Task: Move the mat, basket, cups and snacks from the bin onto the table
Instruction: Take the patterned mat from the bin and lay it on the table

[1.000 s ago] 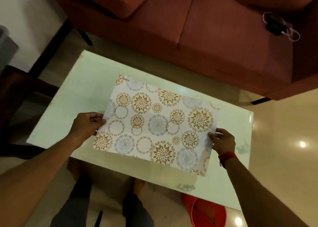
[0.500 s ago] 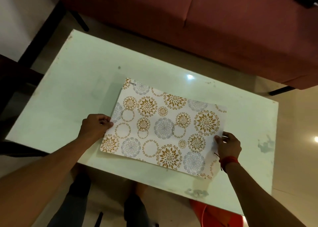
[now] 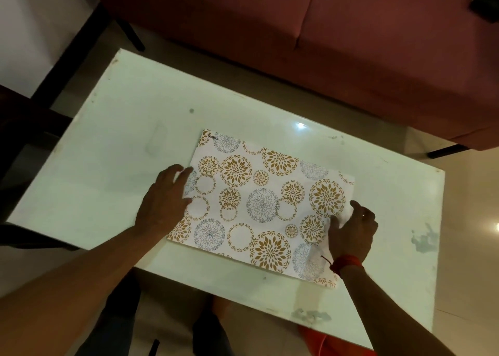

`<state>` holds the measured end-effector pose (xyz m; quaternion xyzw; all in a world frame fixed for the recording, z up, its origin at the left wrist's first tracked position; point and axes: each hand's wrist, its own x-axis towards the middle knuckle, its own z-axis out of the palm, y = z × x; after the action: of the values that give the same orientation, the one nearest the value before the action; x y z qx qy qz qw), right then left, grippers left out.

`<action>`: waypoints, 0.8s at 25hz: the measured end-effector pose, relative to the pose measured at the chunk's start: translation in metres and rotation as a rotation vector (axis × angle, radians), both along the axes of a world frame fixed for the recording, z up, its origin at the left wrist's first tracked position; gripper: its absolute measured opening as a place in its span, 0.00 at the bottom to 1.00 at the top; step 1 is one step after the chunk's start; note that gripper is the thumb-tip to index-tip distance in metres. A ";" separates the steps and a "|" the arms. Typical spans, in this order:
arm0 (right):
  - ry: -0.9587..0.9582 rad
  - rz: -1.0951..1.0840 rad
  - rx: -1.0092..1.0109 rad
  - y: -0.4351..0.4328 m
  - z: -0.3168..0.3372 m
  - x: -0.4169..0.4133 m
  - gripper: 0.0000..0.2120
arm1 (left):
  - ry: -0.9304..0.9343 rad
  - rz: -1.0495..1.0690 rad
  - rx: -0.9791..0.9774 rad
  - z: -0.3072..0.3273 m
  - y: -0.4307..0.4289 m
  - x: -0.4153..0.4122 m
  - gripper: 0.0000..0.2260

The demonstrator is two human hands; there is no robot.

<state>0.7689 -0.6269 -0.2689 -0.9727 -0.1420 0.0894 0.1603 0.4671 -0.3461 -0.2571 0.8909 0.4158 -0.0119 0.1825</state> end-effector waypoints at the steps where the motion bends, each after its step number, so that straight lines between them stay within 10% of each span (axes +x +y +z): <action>1: -0.055 0.113 -0.040 0.003 -0.001 -0.008 0.28 | 0.044 -0.126 0.006 -0.003 -0.002 0.003 0.37; 6: 0.020 0.329 -0.188 0.012 -0.011 -0.034 0.22 | 0.307 -0.313 -0.081 -0.024 -0.008 0.011 0.39; 20: 0.044 0.396 -0.210 0.092 0.060 -0.081 0.28 | 0.030 -0.096 -0.050 0.069 0.035 -0.044 0.32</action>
<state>0.6879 -0.5350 -0.2088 -0.9351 -0.3165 0.1544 0.0402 0.4235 -0.3115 -0.1885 0.9047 0.3747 -0.0444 0.1978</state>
